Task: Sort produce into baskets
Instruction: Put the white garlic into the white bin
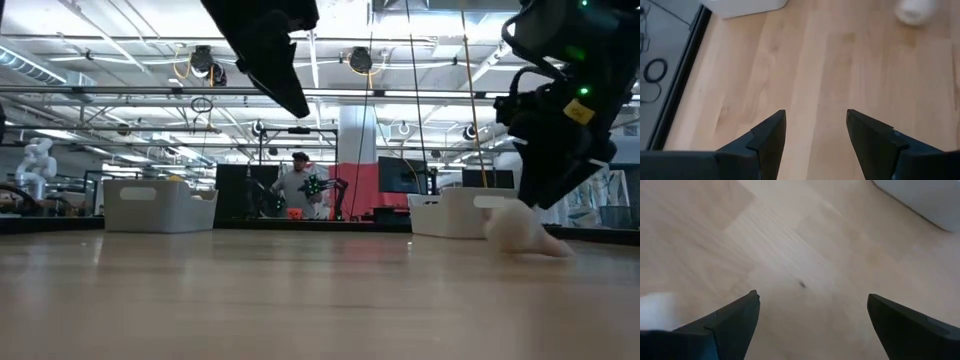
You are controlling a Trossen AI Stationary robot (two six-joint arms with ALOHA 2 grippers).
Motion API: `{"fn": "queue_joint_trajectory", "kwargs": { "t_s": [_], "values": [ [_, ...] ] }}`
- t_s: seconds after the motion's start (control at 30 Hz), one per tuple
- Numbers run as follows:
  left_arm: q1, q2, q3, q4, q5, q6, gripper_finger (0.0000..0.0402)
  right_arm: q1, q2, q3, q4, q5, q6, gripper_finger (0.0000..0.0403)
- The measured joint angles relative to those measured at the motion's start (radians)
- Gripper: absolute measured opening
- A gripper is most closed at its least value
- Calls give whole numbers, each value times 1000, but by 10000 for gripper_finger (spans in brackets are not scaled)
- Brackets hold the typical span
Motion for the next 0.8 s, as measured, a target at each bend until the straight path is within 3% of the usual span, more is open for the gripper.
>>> {"fn": "queue_joint_trajectory", "kwargs": {
  "t_s": [0.3,0.6,0.8],
  "values": [
    [-18,5,-4,23,-1,14,216,5,-1,0,152,112,0,357],
    [-32,5,-4,39,43,-26,216,216,152,2,849,-183,-500,357],
    [-54,5,-4,47,43,-30,216,265,276,2,981,-175,-558,357]
  ]
}}
